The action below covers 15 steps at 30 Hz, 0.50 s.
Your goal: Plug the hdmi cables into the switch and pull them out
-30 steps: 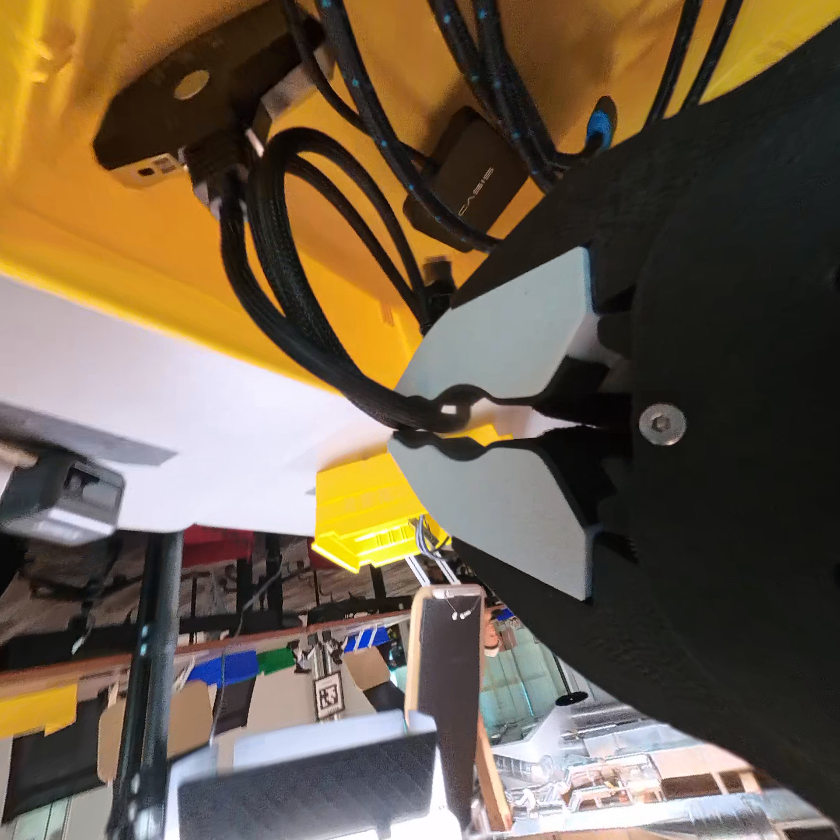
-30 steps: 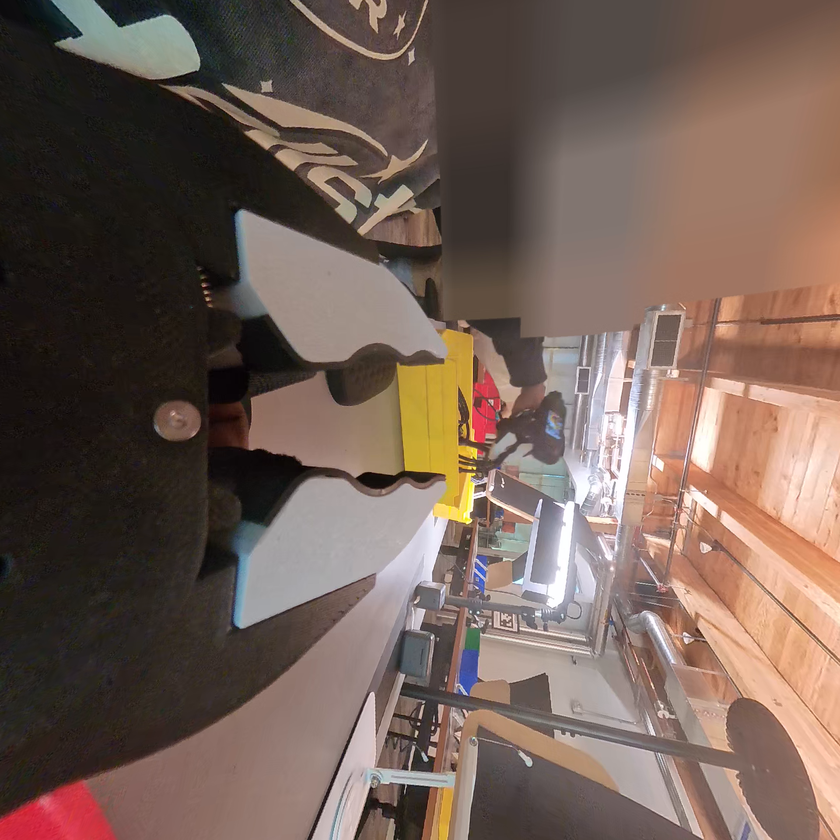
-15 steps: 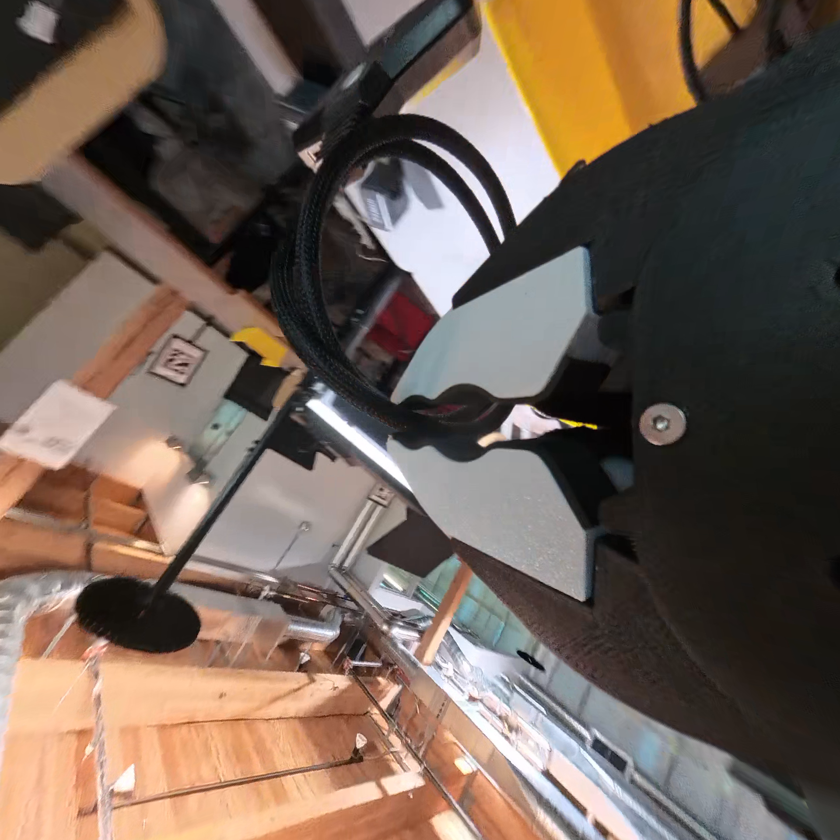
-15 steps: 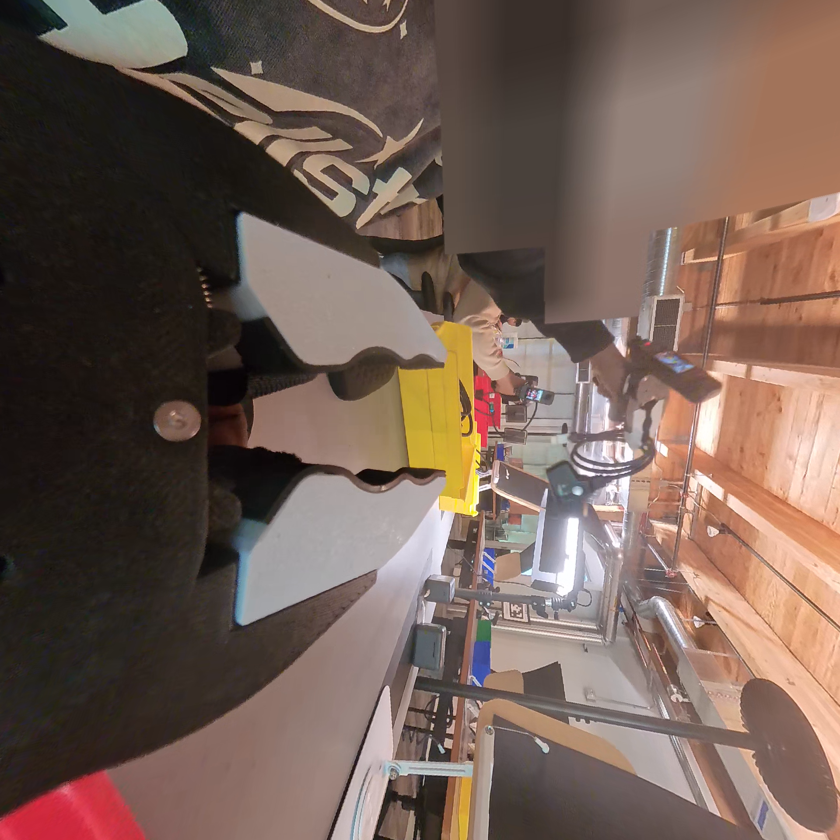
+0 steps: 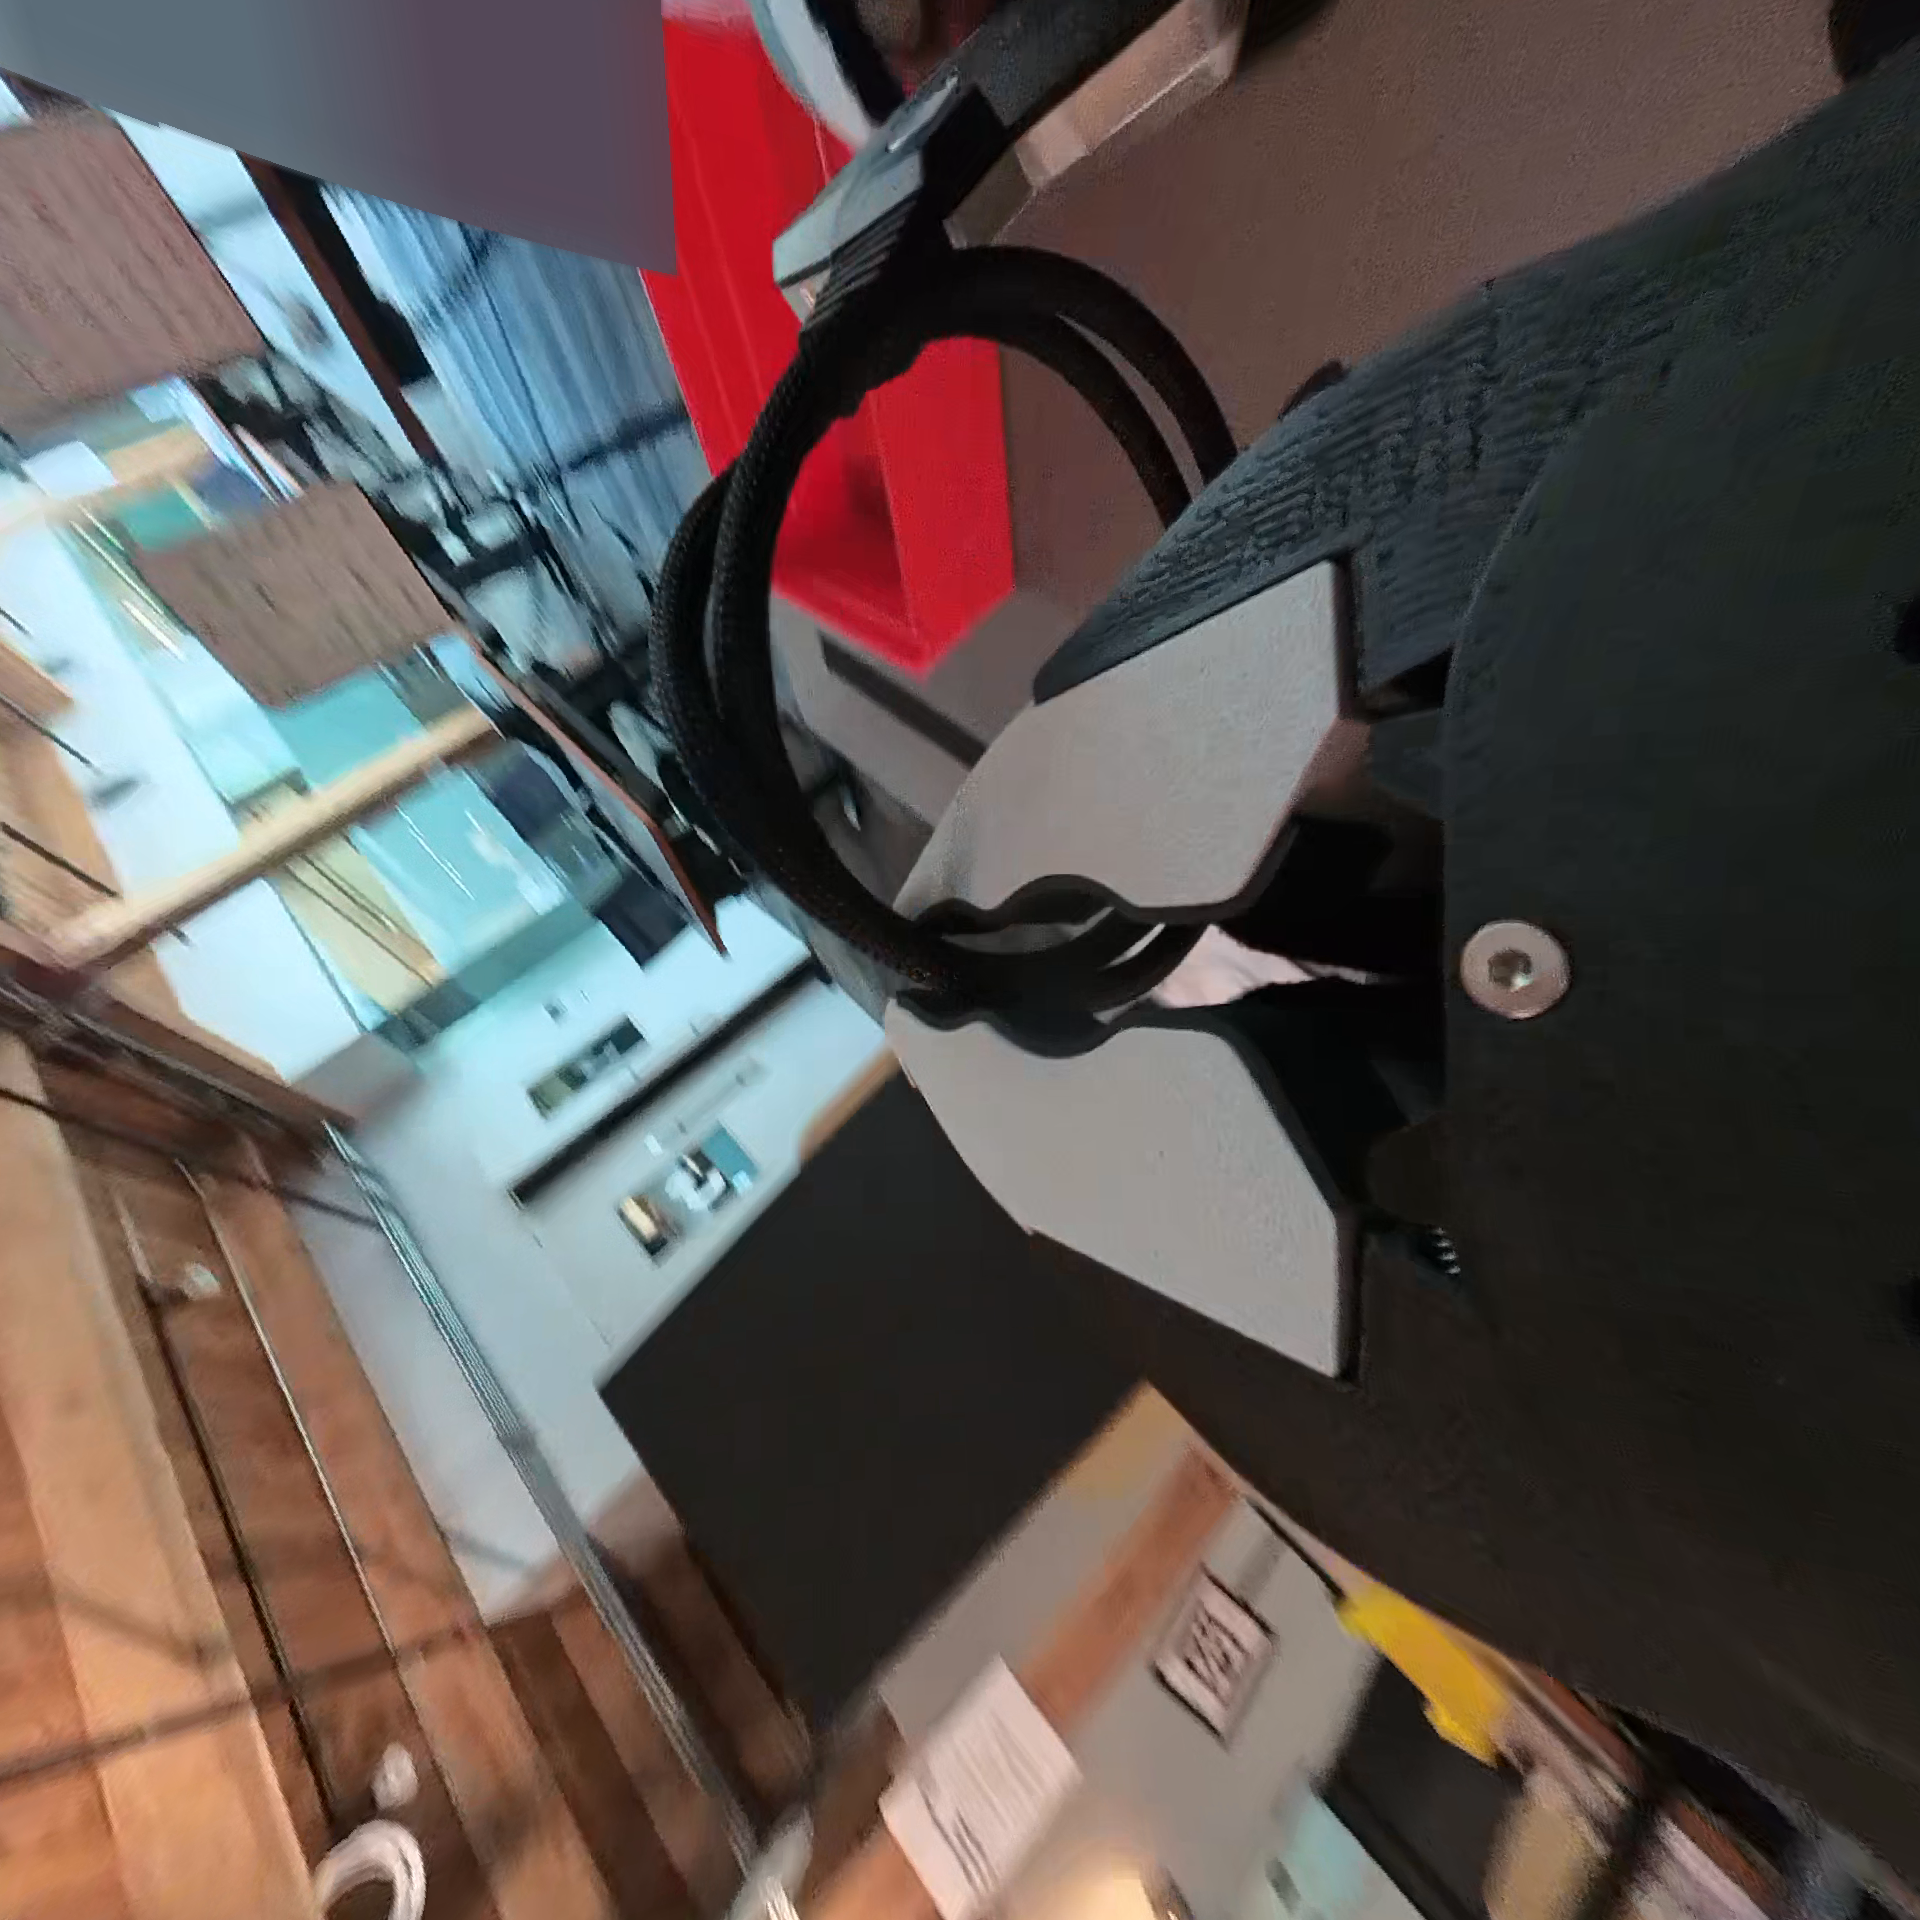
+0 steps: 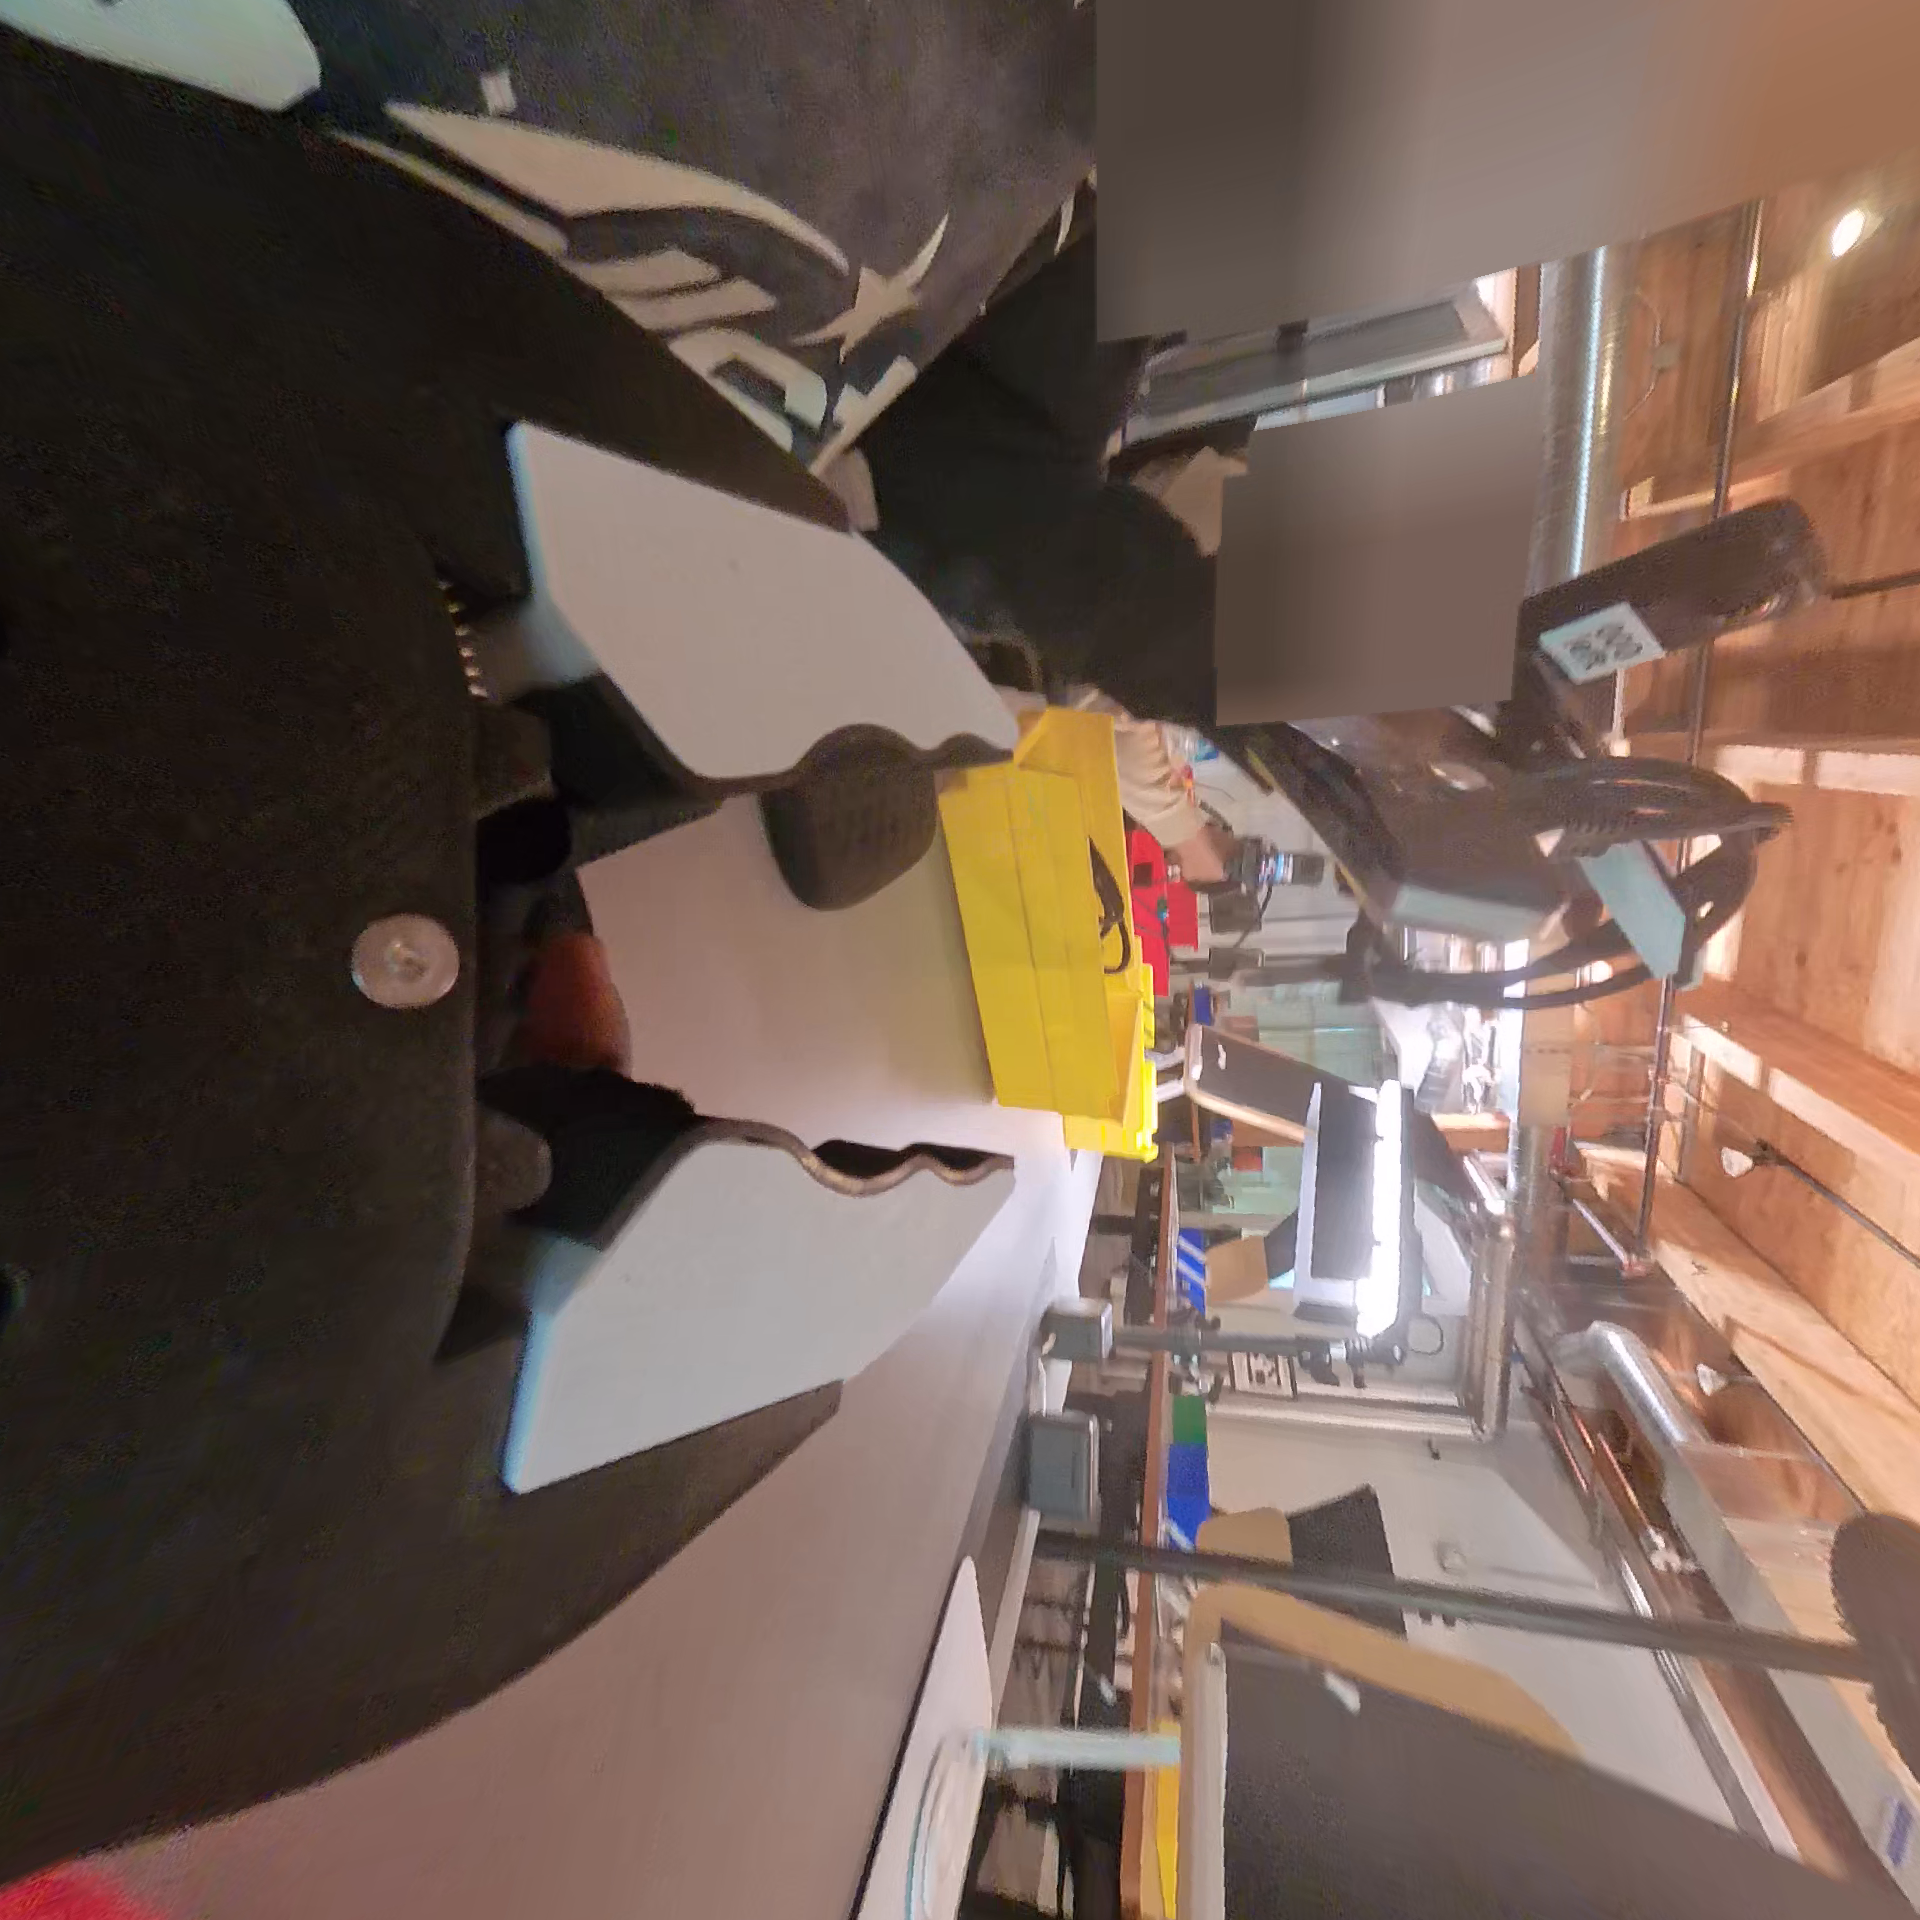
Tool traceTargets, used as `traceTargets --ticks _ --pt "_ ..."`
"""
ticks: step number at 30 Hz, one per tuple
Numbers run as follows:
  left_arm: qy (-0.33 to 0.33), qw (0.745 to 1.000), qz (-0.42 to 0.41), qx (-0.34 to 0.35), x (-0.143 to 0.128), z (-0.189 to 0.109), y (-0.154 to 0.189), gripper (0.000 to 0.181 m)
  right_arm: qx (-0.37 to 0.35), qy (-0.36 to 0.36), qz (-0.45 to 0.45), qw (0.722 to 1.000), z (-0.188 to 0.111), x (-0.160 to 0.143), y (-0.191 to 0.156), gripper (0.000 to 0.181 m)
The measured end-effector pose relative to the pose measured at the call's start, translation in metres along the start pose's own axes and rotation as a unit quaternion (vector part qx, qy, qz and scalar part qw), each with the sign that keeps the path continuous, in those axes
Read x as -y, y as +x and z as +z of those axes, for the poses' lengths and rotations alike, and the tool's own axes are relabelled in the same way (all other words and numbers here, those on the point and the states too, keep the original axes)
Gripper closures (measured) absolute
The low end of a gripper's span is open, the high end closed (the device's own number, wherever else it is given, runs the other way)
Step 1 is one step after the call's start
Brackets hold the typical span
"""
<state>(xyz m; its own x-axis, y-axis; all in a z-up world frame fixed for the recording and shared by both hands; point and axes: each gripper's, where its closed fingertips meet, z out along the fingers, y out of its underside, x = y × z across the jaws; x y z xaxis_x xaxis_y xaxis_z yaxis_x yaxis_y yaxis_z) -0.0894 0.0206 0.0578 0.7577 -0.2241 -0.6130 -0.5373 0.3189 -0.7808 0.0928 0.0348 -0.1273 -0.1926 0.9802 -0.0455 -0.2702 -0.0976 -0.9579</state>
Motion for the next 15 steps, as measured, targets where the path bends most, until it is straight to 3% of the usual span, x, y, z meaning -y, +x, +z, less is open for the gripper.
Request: traceTargets --ticks 1,7,8,9,10,11,13,15 --pt "0.011 1.0 -0.01 -0.023 0.003 0.006 0.017 0.172 0.015 0.007 0.011 1.0 0.002 0.001 -0.006 0.107" --pt "0.027 0.991 -0.025 -0.125 0.001 0.039 0.097 0.17 0.148 0.045 0.154 0.976 0.023 0.005 -0.056 0.1" --pt "0.018 0.99 -0.015 -0.136 -0.004 0.043 0.108 0.17 0.16 0.044 0.164 0.972 0.024 0.005 -0.06 0.105" --pt "0.009 0.989 -0.007 -0.147 -0.01 0.047 0.117 0.17 0.165 0.04 0.168 0.971 0.024 0.004 -0.062 0.12" --pt "-0.002 0.988 0.0 -0.156 -0.016 0.051 0.124 0.17 0.16 0.03 0.168 0.972 0.025 0.0 -0.06 0.149" --pt "-0.013 0.988 0.004 -0.156 -0.023 0.055 0.129 0.169 0.15 0.021 0.168 0.974 0.026 -0.004 -0.058 0.159" --pt "-0.039 0.989 0.014 -0.144 -0.038 0.062 0.133 0.163 0.128 0.019 0.179 0.975 0.028 -0.006 -0.052 0.159" --pt "-0.076 0.985 0.002 -0.155 -0.057 0.064 0.14 0.136 0.099 0.033 0.194 0.975 0.028 -0.004 -0.042 0.159"
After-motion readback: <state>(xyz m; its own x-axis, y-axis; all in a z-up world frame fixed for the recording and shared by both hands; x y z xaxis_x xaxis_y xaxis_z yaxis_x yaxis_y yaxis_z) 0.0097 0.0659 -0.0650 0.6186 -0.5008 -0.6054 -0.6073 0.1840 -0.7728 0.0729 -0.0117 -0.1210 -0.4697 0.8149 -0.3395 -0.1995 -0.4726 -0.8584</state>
